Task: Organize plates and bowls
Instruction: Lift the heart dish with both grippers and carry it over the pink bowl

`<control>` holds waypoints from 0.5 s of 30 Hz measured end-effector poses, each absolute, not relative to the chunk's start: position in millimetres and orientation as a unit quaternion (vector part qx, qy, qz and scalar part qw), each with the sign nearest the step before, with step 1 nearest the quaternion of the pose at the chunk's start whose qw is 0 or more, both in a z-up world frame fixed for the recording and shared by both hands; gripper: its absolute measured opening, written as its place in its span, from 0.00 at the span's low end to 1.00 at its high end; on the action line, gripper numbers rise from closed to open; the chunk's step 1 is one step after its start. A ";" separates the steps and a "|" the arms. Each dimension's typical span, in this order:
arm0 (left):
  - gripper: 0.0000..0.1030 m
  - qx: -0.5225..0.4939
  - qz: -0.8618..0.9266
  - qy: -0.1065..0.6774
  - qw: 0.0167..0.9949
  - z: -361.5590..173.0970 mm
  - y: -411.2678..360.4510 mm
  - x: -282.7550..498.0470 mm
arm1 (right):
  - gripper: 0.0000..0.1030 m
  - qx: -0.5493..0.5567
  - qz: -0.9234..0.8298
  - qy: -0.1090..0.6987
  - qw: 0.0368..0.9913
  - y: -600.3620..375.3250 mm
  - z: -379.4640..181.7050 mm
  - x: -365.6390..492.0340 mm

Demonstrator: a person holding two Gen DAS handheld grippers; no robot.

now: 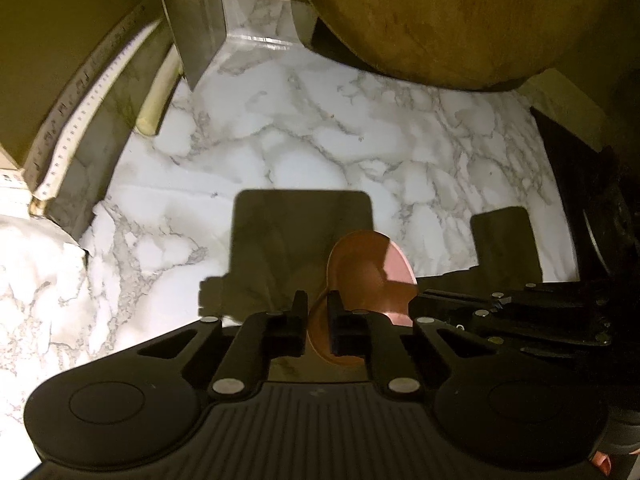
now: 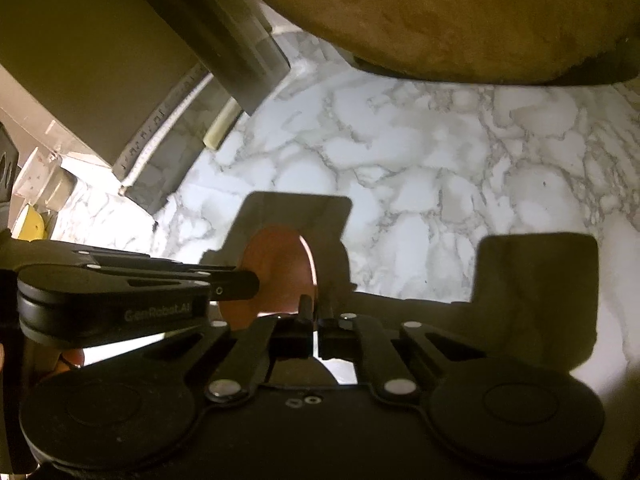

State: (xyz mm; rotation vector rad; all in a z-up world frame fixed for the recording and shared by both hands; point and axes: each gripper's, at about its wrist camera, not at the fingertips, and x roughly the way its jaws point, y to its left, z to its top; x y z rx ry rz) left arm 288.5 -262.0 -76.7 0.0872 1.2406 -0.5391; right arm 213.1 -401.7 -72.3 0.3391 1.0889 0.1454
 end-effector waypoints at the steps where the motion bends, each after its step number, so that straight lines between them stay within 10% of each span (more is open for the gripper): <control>1: 0.09 0.039 -0.250 0.571 0.781 -72.3 -261.3 288.1 | 0.01 0.158 0.069 0.512 0.842 -401.0 -68.4 212.8; 15: 0.09 0.034 -0.268 0.511 0.816 5.3 -246.7 259.2 | 0.01 0.133 0.074 0.460 0.875 -388.9 -5.2 188.3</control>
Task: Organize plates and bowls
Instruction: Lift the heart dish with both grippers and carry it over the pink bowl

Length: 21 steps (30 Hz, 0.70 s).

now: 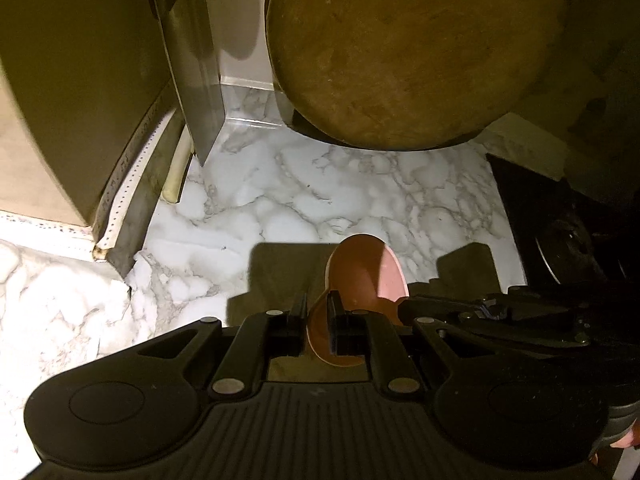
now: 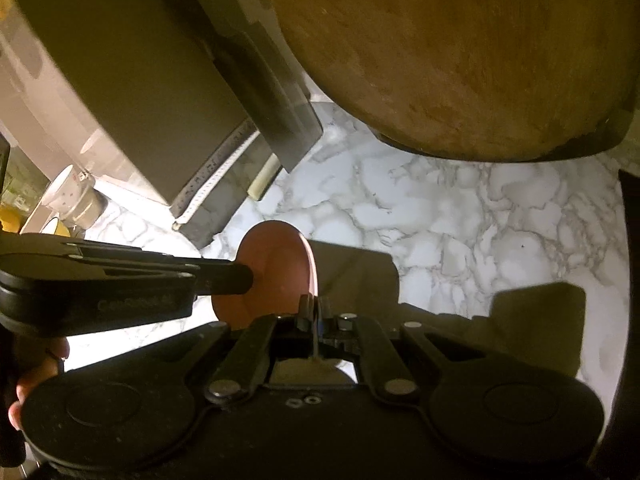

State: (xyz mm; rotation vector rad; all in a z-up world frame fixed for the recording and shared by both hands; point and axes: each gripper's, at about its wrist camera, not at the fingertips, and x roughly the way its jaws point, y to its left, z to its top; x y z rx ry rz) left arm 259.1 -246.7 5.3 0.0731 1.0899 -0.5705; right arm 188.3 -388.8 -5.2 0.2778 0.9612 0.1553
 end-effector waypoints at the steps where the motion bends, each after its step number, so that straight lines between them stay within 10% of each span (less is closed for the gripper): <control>1: 0.09 0.034 -0.268 0.509 0.817 7.9 -245.1 255.2 | 0.01 0.132 0.075 0.459 0.875 -387.5 -2.7 185.0; 21: 0.09 0.040 -0.292 0.539 0.789 8.9 -216.4 185.1 | 0.01 0.098 0.098 0.474 0.870 -361.7 8.2 127.8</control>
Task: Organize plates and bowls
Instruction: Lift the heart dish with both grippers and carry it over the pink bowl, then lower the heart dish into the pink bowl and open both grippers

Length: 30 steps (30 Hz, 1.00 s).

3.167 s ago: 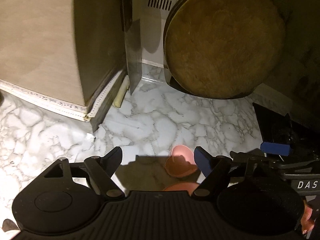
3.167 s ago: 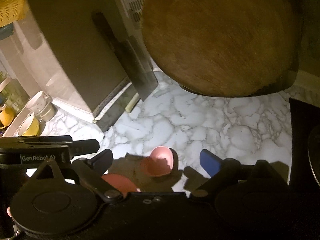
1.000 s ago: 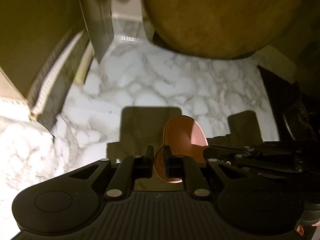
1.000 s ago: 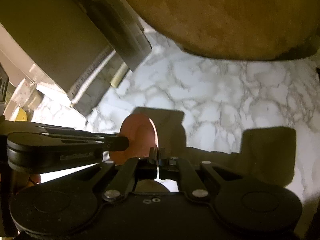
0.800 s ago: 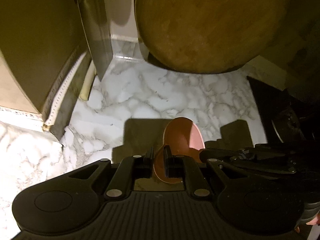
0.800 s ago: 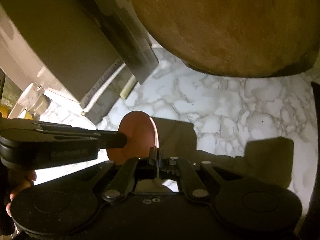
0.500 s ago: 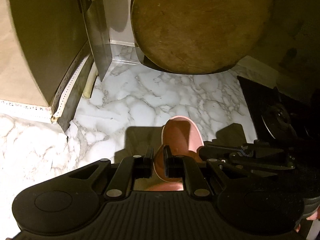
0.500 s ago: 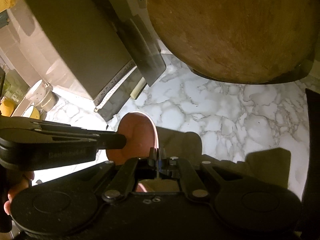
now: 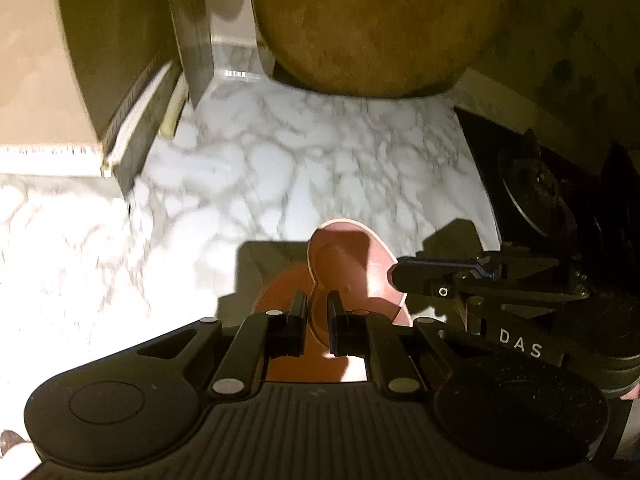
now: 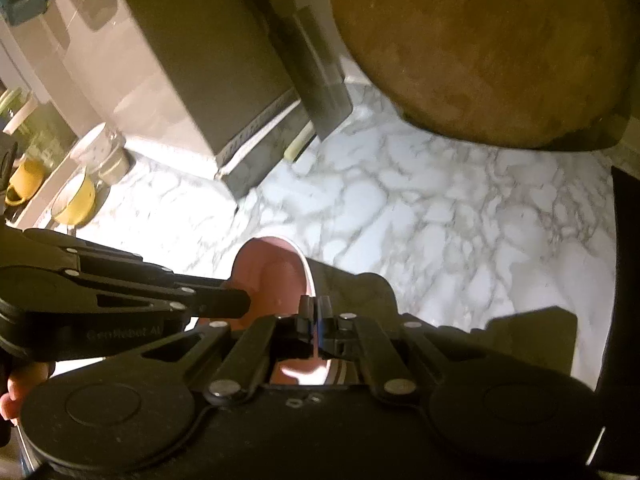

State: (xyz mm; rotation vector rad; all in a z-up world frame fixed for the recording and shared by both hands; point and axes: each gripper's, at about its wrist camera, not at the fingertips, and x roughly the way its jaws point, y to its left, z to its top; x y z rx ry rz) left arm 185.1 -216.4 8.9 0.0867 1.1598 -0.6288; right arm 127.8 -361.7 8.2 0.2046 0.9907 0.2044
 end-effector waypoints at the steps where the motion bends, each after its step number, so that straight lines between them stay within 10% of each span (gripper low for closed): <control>1: 0.09 0.042 -0.293 0.542 0.787 7.1 -215.6 182.2 | 0.01 0.096 0.100 0.476 0.869 -360.0 6.7 125.4; 30: 0.09 0.092 -0.278 0.578 0.762 -36.2 -220.6 173.2 | 0.07 0.059 0.109 0.514 0.849 -340.7 -20.6 122.5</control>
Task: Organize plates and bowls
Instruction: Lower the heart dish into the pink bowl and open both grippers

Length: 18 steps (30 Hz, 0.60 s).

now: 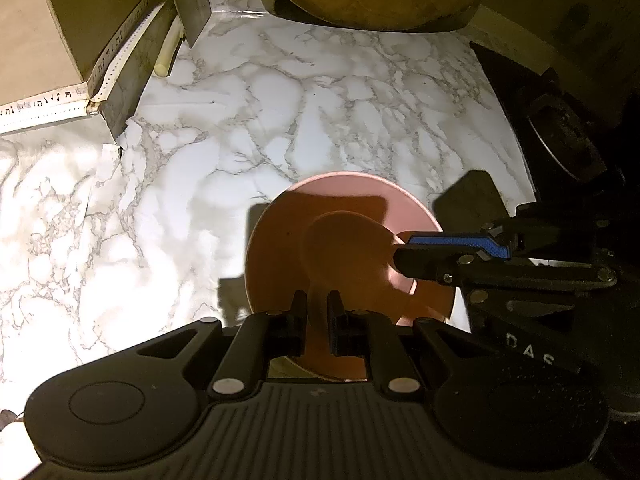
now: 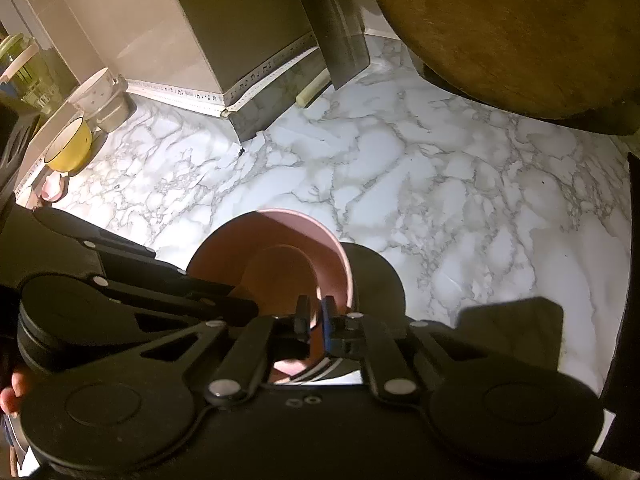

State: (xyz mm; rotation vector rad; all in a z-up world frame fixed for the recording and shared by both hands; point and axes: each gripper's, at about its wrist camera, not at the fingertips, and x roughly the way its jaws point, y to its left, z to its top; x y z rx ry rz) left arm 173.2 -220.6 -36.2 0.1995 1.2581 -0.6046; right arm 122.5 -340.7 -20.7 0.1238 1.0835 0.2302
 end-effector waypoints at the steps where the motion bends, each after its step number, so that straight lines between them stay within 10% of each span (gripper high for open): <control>1: 0.09 0.093 -0.277 0.578 0.762 -36.5 -220.7 173.5 | 0.08 0.058 0.109 0.515 0.848 -340.1 -21.1 123.3; 18: 0.10 0.078 -0.282 0.551 0.781 -24.2 -213.9 168.2 | 0.21 0.059 0.112 0.505 0.854 -338.9 -6.9 118.9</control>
